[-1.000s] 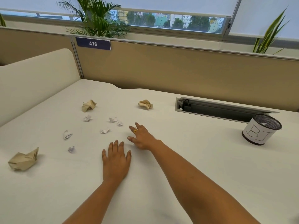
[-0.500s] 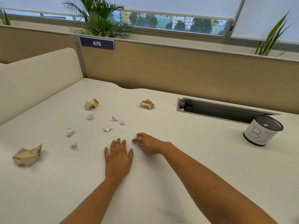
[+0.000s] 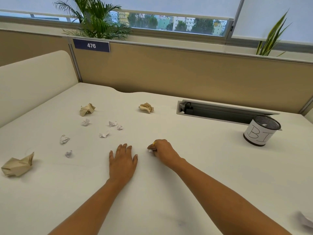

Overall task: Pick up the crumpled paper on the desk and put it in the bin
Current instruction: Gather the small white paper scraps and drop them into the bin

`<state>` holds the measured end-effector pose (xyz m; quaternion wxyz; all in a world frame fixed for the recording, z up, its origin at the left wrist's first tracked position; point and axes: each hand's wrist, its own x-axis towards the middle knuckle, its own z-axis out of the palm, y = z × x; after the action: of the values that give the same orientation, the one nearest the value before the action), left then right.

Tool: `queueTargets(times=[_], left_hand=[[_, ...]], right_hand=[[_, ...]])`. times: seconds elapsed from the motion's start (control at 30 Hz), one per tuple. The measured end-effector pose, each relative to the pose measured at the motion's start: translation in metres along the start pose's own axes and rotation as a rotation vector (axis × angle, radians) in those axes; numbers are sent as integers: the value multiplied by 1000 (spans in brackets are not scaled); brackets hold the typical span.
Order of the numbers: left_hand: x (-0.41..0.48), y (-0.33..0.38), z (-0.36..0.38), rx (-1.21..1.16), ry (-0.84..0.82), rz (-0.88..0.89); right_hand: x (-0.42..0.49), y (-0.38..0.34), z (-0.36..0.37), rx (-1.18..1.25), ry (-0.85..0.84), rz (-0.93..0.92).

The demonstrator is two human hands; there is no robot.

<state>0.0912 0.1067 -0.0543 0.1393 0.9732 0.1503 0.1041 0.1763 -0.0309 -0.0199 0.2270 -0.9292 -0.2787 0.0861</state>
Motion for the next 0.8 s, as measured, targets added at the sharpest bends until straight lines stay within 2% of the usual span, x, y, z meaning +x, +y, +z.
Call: queueTargets(times=[0.2, 0.37, 0.5, 0.63, 0.8], left_hand=[[11, 54, 10, -54, -121, 127], [25, 91, 24, -87, -162, 202], [38, 99, 32, -77, -141, 193], [42, 99, 36, -67, -104, 204], [42, 95, 44, -69, -38, 207]], right_hand=[[-21, 44, -33, 157, 247, 139], [-37, 87, -80, 233, 417, 360], [-57, 129, -129, 150, 663, 390], [-65, 169, -175, 122, 915, 502], [-70, 193, -203, 81, 1002, 693]])
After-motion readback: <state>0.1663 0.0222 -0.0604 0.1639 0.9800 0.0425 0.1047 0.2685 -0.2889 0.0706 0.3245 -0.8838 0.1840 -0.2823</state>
